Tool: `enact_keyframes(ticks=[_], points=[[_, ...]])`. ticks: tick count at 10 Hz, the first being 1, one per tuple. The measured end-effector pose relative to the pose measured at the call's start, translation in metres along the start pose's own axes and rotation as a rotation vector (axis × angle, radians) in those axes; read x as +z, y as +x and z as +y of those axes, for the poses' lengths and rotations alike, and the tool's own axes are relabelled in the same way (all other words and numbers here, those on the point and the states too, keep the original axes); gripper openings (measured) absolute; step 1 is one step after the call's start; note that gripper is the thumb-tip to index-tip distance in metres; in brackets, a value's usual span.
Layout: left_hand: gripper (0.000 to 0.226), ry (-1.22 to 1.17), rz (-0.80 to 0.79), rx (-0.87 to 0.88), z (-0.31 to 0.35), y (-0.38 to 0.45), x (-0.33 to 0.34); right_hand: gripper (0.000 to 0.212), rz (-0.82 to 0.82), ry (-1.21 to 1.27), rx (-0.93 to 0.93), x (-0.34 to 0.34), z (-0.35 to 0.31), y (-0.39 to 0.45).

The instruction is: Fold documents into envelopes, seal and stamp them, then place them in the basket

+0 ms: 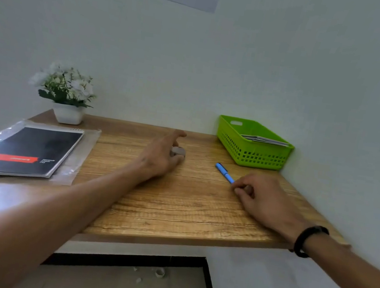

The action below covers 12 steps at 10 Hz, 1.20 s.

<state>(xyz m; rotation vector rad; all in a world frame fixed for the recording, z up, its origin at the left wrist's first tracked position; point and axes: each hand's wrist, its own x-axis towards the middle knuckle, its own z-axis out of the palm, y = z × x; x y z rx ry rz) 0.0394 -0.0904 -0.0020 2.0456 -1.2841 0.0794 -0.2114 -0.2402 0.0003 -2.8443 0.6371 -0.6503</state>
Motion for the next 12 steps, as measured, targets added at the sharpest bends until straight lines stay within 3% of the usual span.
enact_keyframes(ticks=[2,6,8,10,12], points=[[0.065,-0.106,0.092,-0.111,0.004,0.039,0.032,0.029,0.111,-0.123,0.035,0.043,-0.020,0.057],[0.048,-0.073,0.146,-0.168,-0.025,0.144,0.080,0.037,0.008,-0.362,0.273,0.087,-0.026,0.171],[0.055,-0.039,0.118,-0.174,-0.035,0.176,0.089,0.037,0.021,-0.357,0.336,0.103,-0.017,0.207],[0.083,-0.110,0.095,-0.220,-0.036,0.171,0.084,0.034,0.075,-0.320,0.351,0.104,-0.020,0.206],[0.059,-0.035,0.141,-0.249,-0.027,0.134,0.083,0.046,0.070,-0.252,0.369,0.100,-0.024,0.183]])
